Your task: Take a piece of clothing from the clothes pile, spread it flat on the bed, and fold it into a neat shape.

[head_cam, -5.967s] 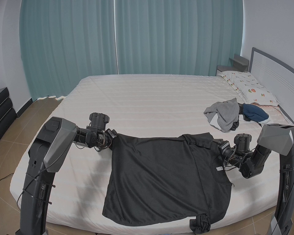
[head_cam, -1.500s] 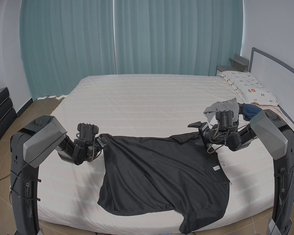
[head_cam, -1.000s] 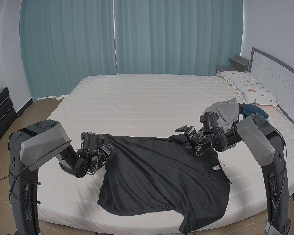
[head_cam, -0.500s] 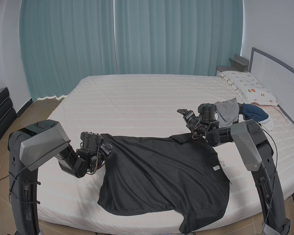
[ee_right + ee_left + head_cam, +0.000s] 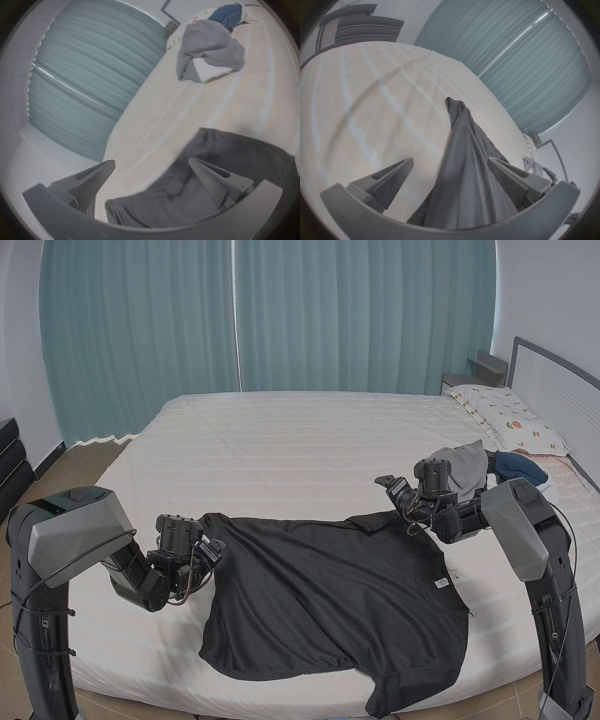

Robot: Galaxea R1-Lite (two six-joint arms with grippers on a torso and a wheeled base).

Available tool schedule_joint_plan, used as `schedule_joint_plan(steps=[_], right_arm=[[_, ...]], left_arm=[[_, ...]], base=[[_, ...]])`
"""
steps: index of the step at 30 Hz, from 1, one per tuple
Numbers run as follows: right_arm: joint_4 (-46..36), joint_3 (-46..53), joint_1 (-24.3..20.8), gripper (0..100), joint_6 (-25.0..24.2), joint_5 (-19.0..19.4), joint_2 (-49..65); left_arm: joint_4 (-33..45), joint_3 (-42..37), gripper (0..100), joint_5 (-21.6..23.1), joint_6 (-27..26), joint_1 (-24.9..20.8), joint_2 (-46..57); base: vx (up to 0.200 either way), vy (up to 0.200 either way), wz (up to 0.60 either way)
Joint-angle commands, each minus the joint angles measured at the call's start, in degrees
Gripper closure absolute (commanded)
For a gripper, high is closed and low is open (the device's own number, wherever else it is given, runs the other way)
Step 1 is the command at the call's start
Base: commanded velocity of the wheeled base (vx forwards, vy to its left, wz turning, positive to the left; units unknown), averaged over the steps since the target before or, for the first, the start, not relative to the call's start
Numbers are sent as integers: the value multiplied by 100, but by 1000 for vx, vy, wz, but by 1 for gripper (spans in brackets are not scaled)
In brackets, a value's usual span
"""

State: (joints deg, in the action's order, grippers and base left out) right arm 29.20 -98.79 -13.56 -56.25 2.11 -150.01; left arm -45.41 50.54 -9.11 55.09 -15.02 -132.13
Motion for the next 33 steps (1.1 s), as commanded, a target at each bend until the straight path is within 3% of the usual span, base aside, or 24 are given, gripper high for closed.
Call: schedule_joint_plan(steps=[1,11,18,21,29,33], right_arm=[[684,2162,108,0,255,211,1307],[1923,5133,151,0,255,360,2836],[2600,6645,151,0,211,369,3399],[3110,7330,143,0,202,387,3584],[3593,7796,116,0,211,571,3540],[3602,7831,116,0,184,580,3417]], left_arm=[[-460,-1222,0,480,-25,25,865],[-1462,-2584,0,541,19,-177,1234],[-1796,-3226,0,524,46,-335,1322],[-2016,-3472,0,524,107,-335,1375],[-2429,-3797,0,533,301,-476,1339],[-2438,-3868,0,568,389,-484,1339]], base=[[0,0,0],[0,0,0],[0,0,0],[-200,0,0],[-200,0,0],[0,0,0]])
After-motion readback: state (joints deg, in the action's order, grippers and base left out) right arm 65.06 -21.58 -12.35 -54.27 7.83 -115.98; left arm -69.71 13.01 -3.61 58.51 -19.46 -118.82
